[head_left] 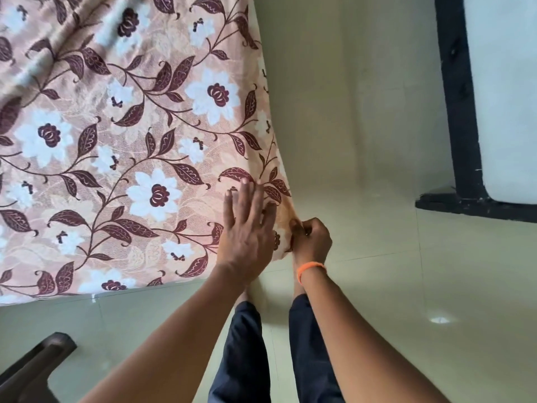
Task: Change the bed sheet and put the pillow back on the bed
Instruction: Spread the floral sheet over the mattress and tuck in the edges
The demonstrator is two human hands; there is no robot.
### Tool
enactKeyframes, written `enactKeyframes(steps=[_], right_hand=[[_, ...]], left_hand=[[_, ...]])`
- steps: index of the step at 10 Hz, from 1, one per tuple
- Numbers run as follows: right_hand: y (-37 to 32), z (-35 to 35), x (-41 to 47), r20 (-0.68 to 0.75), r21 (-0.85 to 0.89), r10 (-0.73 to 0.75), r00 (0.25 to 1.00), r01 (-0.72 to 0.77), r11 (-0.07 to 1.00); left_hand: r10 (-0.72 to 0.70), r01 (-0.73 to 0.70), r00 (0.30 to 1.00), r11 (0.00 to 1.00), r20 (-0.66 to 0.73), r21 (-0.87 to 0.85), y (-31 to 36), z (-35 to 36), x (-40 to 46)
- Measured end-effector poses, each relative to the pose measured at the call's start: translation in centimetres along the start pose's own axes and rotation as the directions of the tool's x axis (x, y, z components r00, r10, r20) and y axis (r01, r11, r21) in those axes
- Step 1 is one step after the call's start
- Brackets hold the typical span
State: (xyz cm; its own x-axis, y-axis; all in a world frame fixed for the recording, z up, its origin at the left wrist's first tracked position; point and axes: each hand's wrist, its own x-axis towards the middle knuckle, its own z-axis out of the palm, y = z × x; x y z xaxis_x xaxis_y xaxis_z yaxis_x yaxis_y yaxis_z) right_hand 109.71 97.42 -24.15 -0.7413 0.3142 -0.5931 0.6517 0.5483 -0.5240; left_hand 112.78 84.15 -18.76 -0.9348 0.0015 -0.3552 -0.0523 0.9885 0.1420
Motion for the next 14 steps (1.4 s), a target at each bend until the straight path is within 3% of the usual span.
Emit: enactKeyframes(steps=[1,2,3,4,5,6,7,8,9,10,11,12,13,14], right_hand=[[-0.6,2.6,0.3,0.055,-0.032,0.134,0.990,-0.132,0.991],[-2.2,5.2,0.9,0.283,-0.073,0.276,0.919,-0.266,0.961],[-2.3,4.7,1.1,0.363,0.133,0.305,0.881,-0.373,0.918],[-0.9,2.8,-0.3,0.461,0.197,0.295,0.837,-0.420,0.886],[0.7,1.8,-1.4,0.338,0.125,0.329,0.882,-0.389,0.913],[2.1,1.1,-2.8,0.366,0.117,0.489,0.792,-0.560,0.820],[2.6,1.3,-4.2,0.558,0.107,0.571,0.603,-0.734,0.670],[2.5,2.9,-5.9,0.781,0.144,0.473,0.408,-0.855,0.499],[1.3,4.6,-5.9,0.793,0.265,0.391,0.468,-0.842,0.469],[0.3,6.0,-4.7,0.669,0.420,0.407,0.622,-0.768,0.484],[0.5,5.0,-3.3,0.510,0.312,0.452,0.732,-0.646,0.696],[0.9,2.2,-0.6,0.331,0.179,0.439,0.836,-0.512,0.840],[1.5,0.7,0.7,0.398,0.183,0.515,0.759,-0.616,0.766],[2.6,-1.3,0.9,0.466,0.129,0.560,0.686,-0.678,0.723]], left_hand=[[0.046,-0.045,0.999,0.998,-0.014,0.044,-0.2,0.6,-0.7],[0.064,-0.062,0.996,0.997,-0.056,0.047,0.5,1.7,-3.3],[0.043,-0.042,0.999,0.998,-0.031,0.048,1.4,1.9,-4.6],[0.068,-0.067,0.998,0.997,-0.013,0.034,1.9,2.2,-6.5],[0.318,-0.318,0.947,0.948,-0.044,0.000,2.5,3.1,-9.2],[0.165,-0.144,0.986,0.923,0.029,-0.357,3.5,5.9,-13.7],[-0.453,0.507,0.808,0.211,0.376,-0.836,3.8,6.2,-14.0],[-0.302,0.095,0.409,-0.924,0.861,-0.369,1.2,6.4,-10.9],[-0.293,-0.159,0.469,-0.956,0.833,-0.247,-1.7,6.2,-8.5],[-0.291,-0.206,0.454,-0.954,0.842,-0.219,-2.8,7.2,-7.2],[-0.292,-0.185,0.399,-0.954,0.869,-0.236,-2.5,8.4,-7.6],[-0.255,-0.209,0.431,-0.961,0.865,-0.179,-2.6,9.1,-8.8],[-0.209,-0.141,0.472,-0.977,0.857,-0.160,-2.1,8.5,-9.9],[-0.230,0.091,0.445,-0.950,0.866,-0.299,-1.0,7.8,-12.0]])
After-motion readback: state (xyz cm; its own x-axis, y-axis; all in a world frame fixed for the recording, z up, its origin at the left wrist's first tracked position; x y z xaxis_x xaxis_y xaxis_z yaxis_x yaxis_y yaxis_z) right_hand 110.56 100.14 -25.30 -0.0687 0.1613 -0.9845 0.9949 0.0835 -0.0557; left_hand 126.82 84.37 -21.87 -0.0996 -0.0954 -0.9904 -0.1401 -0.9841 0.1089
